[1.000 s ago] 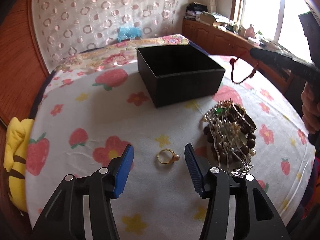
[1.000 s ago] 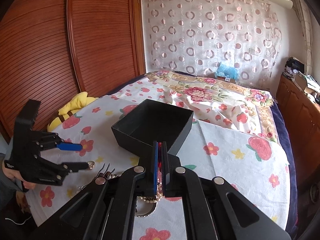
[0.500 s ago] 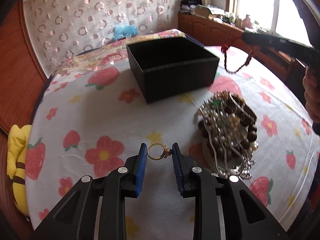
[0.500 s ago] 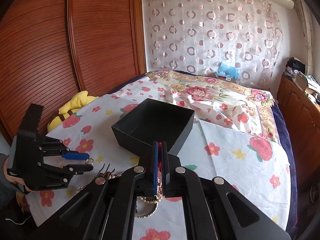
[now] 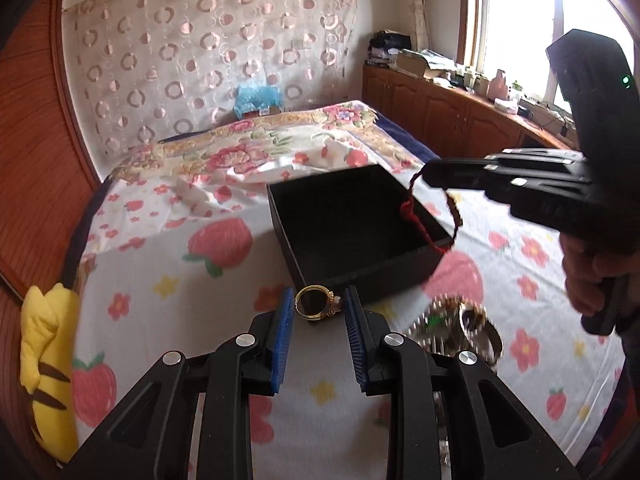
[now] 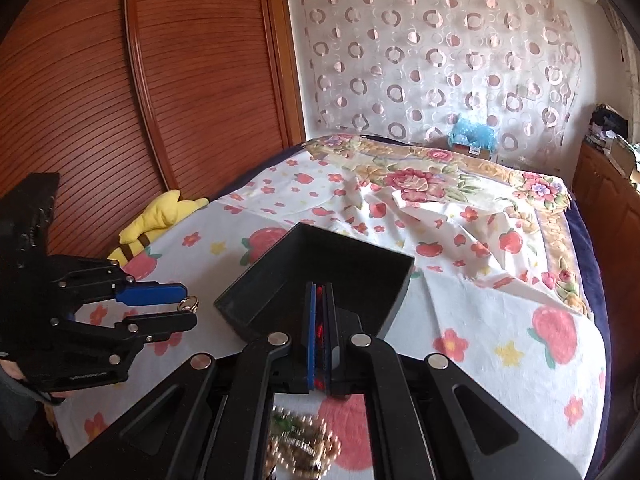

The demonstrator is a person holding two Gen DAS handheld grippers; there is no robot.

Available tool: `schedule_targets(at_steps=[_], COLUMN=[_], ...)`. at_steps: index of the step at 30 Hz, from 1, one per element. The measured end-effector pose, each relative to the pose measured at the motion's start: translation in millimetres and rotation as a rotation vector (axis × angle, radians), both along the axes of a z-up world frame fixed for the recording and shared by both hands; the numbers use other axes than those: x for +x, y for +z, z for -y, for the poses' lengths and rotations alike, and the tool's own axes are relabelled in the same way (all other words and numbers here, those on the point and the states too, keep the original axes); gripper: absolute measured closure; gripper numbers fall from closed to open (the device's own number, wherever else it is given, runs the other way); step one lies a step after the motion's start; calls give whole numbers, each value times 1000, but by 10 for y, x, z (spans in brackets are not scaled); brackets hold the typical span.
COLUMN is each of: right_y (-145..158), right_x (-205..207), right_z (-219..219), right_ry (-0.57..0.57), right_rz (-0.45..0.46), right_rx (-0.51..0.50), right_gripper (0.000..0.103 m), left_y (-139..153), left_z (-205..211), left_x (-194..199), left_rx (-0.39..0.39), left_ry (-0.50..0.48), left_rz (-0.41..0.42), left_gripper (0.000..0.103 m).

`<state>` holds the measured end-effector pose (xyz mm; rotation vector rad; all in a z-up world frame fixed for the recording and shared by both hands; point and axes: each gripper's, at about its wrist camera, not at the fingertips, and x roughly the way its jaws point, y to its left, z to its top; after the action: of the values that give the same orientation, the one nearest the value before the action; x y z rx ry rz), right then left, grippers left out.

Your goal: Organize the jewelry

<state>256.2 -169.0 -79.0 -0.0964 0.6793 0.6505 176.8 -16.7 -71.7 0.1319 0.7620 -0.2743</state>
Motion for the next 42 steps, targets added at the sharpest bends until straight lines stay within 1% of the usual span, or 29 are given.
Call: schedule_targets(at_steps=[3,6,10,11,13,14,15,20,24,25,27,30,34,36,40,42], right_y=[15,21,-36,-57,-91,-108,-129,-164,-183,-190,-210,-230,-277,-308,-400,-477], right_x=[95,174,246,261,275,284,291,260,150,112,11,-145,-342,-469,-601,-651], right_z=[-40,-86,-94,-86,-49,-15,20,186,320,356,428,555,699,755,763,742], right_ry=[3,8,-4,-4,-5,-9,-12,-47,-68,-73,-80,-93,-114,-117,-97,-89], right_rz=[-7,-13,-35,-43,-53,-58,-65,-60,-41,-37,-27,-17,-21,-30,-65,-84], right_rx=[12,15,15,14,19,31,41,49,32,28,15,14,29,32,25,8], right_gripper=[99,99,99,95,72,69,67,67,67,67,67,67,67,67,67,67], left_y=[42,56,61,65,66,66,70,41,6,1,4,11,45,77,90,75], left_z=[8,-1,6,9,20,21,45,204,329,355,367,393,392,368,308,280], left_x=[88,179,262,278,300,314,357,567,651,664,662,636,547,444,223,114], left_rx=[3,-15,-17,-18,-18,-20,-19,-8,10,13,-1,-10,-8,-19,-28,-26], left_ry=[5,8,15,15,13,10,8,-7,-18,-16,-18,-16,-13,-13,-17,-14], left_rz=[8,5,4,4,3,0,-3,-23,-23,-23,-24,-15,-4,6,20,26], left_gripper=[79,79,79,79,79,79,79,79,78,77,65,57,52,45,41,37])
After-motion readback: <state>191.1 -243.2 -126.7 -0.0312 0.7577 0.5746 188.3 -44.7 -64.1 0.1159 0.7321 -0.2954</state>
